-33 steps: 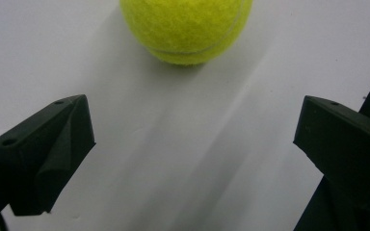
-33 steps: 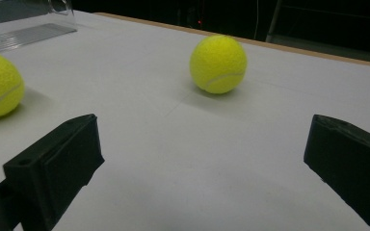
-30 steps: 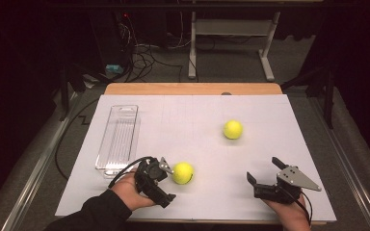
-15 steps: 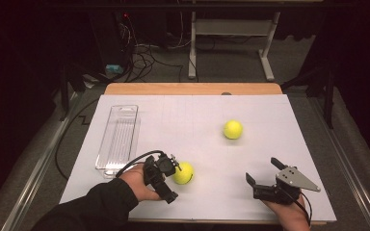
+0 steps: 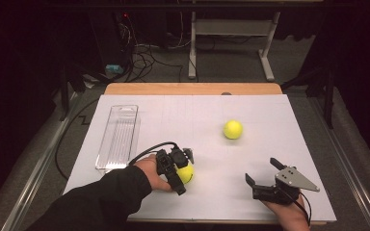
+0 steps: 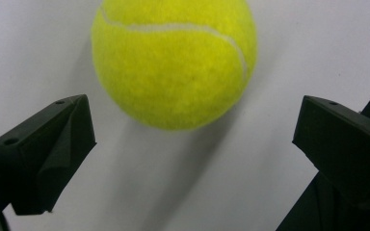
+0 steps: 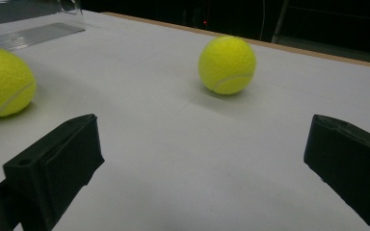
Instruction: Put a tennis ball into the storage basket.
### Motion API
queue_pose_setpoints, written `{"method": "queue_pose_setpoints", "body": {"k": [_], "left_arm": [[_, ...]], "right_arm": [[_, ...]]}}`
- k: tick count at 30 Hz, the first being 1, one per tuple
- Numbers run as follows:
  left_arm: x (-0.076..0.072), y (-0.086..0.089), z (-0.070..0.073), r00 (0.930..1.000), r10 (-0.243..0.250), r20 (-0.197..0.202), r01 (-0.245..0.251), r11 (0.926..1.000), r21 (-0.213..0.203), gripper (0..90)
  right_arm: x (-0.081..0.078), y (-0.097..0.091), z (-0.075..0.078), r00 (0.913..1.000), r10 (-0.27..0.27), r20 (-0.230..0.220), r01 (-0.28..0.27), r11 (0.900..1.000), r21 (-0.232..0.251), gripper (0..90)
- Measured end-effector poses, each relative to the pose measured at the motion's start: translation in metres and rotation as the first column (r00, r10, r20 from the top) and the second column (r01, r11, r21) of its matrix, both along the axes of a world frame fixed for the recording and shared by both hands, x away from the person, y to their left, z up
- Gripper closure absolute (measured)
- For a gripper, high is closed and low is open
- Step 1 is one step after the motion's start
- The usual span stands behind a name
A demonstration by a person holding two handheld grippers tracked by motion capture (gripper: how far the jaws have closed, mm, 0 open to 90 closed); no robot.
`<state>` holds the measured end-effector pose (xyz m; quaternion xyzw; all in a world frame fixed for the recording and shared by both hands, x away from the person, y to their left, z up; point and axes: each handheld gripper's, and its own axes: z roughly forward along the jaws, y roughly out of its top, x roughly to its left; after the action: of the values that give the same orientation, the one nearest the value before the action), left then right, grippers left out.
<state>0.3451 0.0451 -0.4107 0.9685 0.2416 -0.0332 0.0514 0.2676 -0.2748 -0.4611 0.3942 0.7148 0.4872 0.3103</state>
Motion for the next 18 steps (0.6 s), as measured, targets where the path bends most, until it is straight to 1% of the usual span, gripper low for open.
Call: {"method": "queue_pose_setpoints", "body": {"k": [1, 2, 3, 9, 10, 11, 13, 14, 15, 17, 18], "left_arm": [[0.003, -0.003, -0.001, 1.0, -0.001, -0.005, 0.001, 0.9999, 0.012, 2.2], [0.003, -0.003, -0.001, 1.0, -0.001, -0.005, 0.001, 0.9999, 0.012, 2.3], [0.006, -0.006, -0.002, 0.9999, -0.006, -0.015, 0.007, 0.9998, 0.019, 2.7], [0.014, -0.013, -0.003, 0.9999, 0.011, -0.014, -0.011, 0.9999, 0.001, 5.5], [0.016, -0.013, -0.003, 0.9998, 0.005, -0.021, -0.005, 1.0, 0.002, 7.1], [0.018, -0.015, -0.004, 0.9996, 0.014, -0.024, -0.014, 0.9999, -0.006, 10.6], [0.021, -0.016, -0.004, 0.9995, 0.009, -0.031, -0.009, 1.0, -0.004, 15.8], [0.021, -0.016, -0.005, 0.9993, 0.017, -0.035, -0.017, 0.9998, -0.009, 16.6], [0.022, -0.017, -0.005, 0.9992, 0.014, -0.037, -0.015, 0.9998, -0.012, 19.6], [0.022, -0.017, -0.005, 0.9995, 0.014, -0.028, -0.015, 0.9997, -0.017, 23.4], [0.023, -0.016, -0.004, 0.9995, 0.013, -0.03, -0.014, 0.9997, -0.021, 26.0]], "right_arm": [[0.0, 0.0, 0.0, 1.0, 0.0, 0.0, 0.0, 1.0, 0.0, 0.0], [0.0, 0.0, 0.0, 1.0, 0.0, 0.0, 0.0, 1.0, 0.0, 0.0], [0.0, 0.0, 0.0, 1.0, 0.002, -0.001, -0.002, 1.0, 0.0, 0.0], [0.0, 0.001, 0.0, 1.0, 0.005, -0.004, -0.005, 1.0, -0.001, 0.0], [0.0, 0.001, 0.0, 1.0, 0.005, -0.003, -0.005, 1.0, -0.001, 0.0], [-0.001, 0.001, 0.0, 1.0, 0.006, -0.003, -0.006, 1.0, -0.001, 0.0], [-0.001, 0.001, 0.0, 1.0, 0.006, -0.003, -0.006, 1.0, -0.001, 0.0], [-0.001, 0.001, 0.0, 1.0, 0.006, -0.003, -0.006, 1.0, 0.0, 0.0], [-0.001, 0.001, 0.0, 1.0, 0.006, -0.003, -0.006, 1.0, 0.0, 0.0], [-0.001, 0.0, 0.0, 1.0, 0.005, -0.003, -0.005, 1.0, 0.0, 0.0], [-0.001, 0.0, 0.0, 1.0, 0.005, -0.004, -0.005, 1.0, 0.001, 0.0]]}}
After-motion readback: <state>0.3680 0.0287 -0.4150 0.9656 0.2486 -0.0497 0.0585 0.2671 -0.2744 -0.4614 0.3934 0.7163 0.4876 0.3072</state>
